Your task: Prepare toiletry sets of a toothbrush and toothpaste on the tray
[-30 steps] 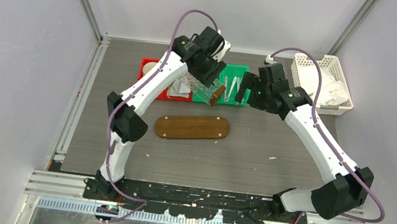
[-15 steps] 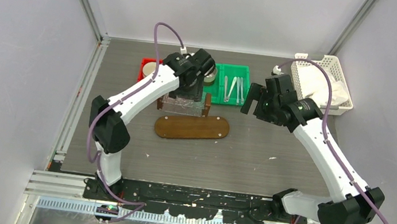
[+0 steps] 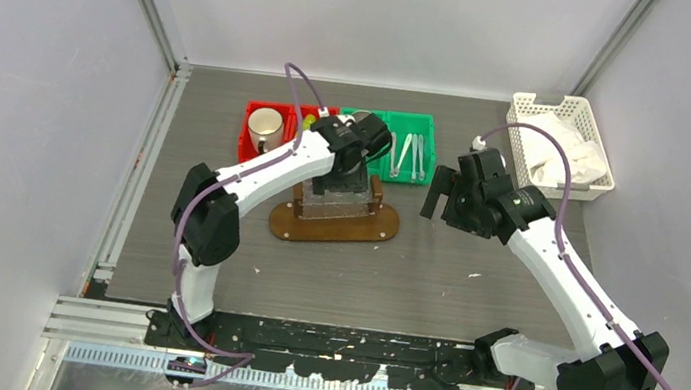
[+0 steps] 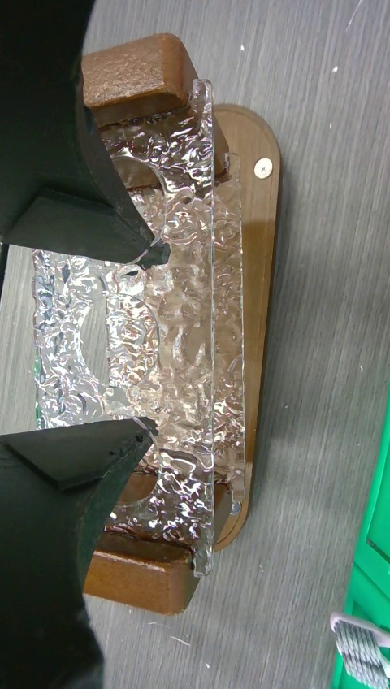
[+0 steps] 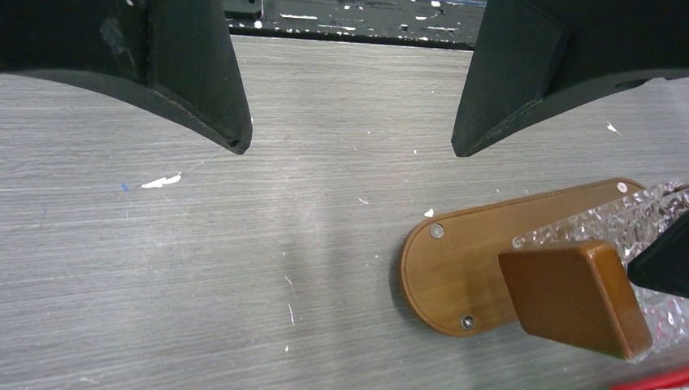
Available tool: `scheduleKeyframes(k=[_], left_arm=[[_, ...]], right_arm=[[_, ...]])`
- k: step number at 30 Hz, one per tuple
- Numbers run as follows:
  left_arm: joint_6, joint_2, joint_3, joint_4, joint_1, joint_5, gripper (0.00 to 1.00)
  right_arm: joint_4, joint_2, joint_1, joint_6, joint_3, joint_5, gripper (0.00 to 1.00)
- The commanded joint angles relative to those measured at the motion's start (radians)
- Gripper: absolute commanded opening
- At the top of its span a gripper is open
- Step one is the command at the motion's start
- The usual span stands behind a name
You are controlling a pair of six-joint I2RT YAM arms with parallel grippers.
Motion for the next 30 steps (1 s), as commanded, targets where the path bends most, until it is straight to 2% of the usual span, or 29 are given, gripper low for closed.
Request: scheduleKeyframes(k=[1,11,18,21,30], left_arm=[[-0.063,0.011,-0.043,0.099,-0.008,-0.013,0.47],[-0.048,0.046,-0.107,0.162,-0.01,0.02,0.47],[-0.032,0.054,-0.109,0.143,-0.01,0.029,0.48],[-0.02,0.028,-0.143,0.159,-0.01,0.031,0.36],[-0.008,0.008,-0.179,0.117,-0.01,-0.01,0.19]], right_arm=[[0.041,-0.033,0.003,0.005,-0.031,-0.015,1.0],[0.059,-0.046,0.003,-0.008,-0.064,-0.018,1.0],[0.061,-0.054,0.004,-0.009,-0.071,-0.023,1.0],[0.068,-0.055,0.004,-0.005,-0.08,-0.029,1.0],[0.08,-0.064,0.005,0.006,-0.097,-0.039,1.0]])
